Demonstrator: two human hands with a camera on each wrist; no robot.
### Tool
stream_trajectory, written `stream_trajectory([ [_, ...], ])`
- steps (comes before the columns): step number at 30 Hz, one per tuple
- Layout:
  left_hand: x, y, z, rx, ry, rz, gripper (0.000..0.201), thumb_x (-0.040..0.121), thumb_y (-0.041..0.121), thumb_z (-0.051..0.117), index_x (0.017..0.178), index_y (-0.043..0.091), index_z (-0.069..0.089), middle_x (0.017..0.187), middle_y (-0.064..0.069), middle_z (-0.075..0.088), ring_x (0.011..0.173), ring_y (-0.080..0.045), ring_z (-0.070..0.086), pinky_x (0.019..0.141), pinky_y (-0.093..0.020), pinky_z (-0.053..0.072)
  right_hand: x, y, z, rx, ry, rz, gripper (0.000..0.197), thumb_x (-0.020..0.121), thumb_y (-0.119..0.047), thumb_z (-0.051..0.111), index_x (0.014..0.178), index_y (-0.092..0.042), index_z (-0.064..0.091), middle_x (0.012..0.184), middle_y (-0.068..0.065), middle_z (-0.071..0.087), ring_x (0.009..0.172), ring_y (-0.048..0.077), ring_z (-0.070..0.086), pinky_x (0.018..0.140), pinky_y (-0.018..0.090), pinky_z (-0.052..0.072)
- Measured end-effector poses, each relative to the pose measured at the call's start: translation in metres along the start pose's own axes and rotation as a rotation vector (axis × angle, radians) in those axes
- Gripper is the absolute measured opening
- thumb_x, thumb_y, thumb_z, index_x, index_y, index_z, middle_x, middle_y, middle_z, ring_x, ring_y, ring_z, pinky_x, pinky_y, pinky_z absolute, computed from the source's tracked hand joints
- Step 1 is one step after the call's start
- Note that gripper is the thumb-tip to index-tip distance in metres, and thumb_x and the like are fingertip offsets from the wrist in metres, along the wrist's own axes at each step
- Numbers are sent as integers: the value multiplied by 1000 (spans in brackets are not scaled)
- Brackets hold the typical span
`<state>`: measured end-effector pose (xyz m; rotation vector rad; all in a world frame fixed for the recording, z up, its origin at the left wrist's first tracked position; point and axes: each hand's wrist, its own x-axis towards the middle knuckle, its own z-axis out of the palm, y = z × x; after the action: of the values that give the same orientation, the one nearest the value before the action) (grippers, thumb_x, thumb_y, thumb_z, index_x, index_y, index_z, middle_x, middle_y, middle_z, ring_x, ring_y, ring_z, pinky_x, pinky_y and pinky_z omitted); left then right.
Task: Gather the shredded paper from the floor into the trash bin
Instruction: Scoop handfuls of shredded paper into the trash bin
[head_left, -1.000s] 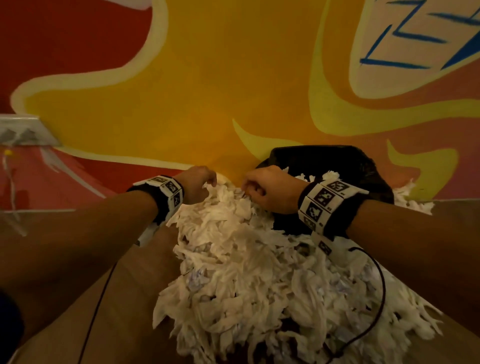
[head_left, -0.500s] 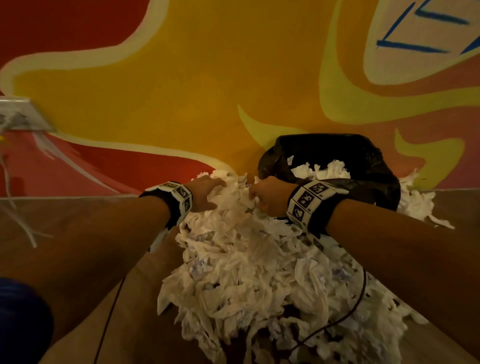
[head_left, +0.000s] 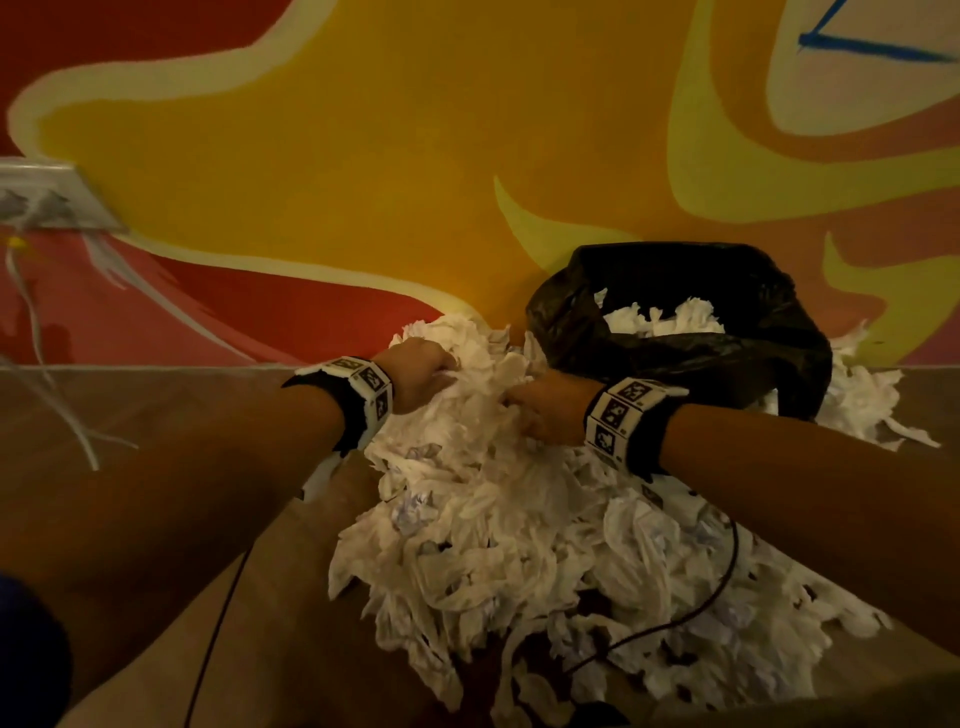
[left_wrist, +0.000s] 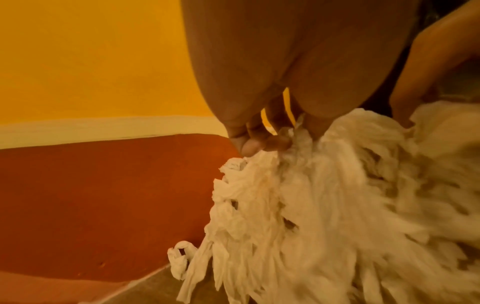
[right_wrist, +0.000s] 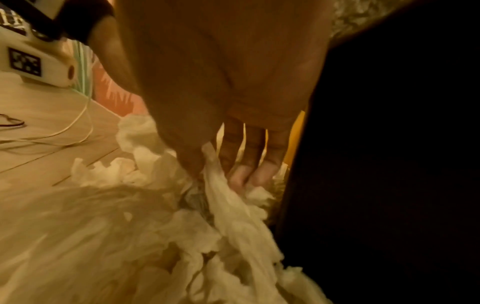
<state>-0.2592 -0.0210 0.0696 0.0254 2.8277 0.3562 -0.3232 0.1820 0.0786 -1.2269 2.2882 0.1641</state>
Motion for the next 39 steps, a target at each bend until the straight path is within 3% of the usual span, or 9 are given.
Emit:
stream_trajectory([
  [6,0,6,-16,-156,129,-98,36,105,25,33,97,4,61,81,-10,59,63,-20,44,64,-31,35,7,1,-15,-19,42,-22,28,98,-15,45,123,-7,56,121,14,60,107,31,57,85,31,41],
  [14,1,24,-22,-368,261,-259,57,104,33,35,50,14,27,44,-4,24,40,-19,18,48,-26,20,-2,-2,-30,216,22,-15,68,94,-58,39,134,-3,44,134,16,51,118,35,49,96,39,36],
  [17,-1,29,-19,-406,318,-302,58,99,37,47,48,14,31,43,-4,27,39,-21,24,47,-26,21,2,-6,-25,60,55,19,63,98,-55,30,105,0,59,103,16,61,97,31,56,82,35,39],
  [21,-5,26,-20,-454,322,-378,39,88,25,65,54,9,54,54,-11,53,41,-19,46,49,-30,38,14,-5,-21,-24,79,63,32,101,-27,37,86,-4,54,67,4,43,64,20,43,57,23,31],
  [24,-11,23,-20,-552,330,-396,21,87,18,65,80,-2,67,87,-16,66,60,-22,63,58,-39,52,24,-2,-18,5,12,74,26,97,-18,46,112,-1,59,96,11,59,90,30,55,67,17,36],
  [26,-14,18,-17,-643,310,-409,26,91,15,60,95,-10,64,73,-18,65,63,-27,65,59,-42,55,29,-2,-12,27,35,86,35,95,-26,51,121,-4,57,120,16,59,109,33,56,80,28,41],
  [29,-15,10,-11,-717,298,-437,28,93,10,56,66,11,51,54,1,34,36,-11,35,45,-22,37,43,-3,0,-49,2,135,68,90,-58,48,138,-11,39,139,13,46,124,32,47,92,35,41],
  [34,-19,2,-6,-756,325,-477,51,95,18,56,130,-15,38,89,-19,64,88,-43,63,62,-41,52,61,-7,18,-180,52,122,75,78,-75,46,126,-16,47,127,10,53,113,32,54,77,37,42],
  [39,-19,-15,-3,-729,333,-501,34,95,23,57,68,17,37,65,-3,40,53,-17,34,54,-27,34,56,-9,19,-145,123,41,31,83,-44,61,104,-21,61,108,7,61,90,28,61,64,29,45],
])
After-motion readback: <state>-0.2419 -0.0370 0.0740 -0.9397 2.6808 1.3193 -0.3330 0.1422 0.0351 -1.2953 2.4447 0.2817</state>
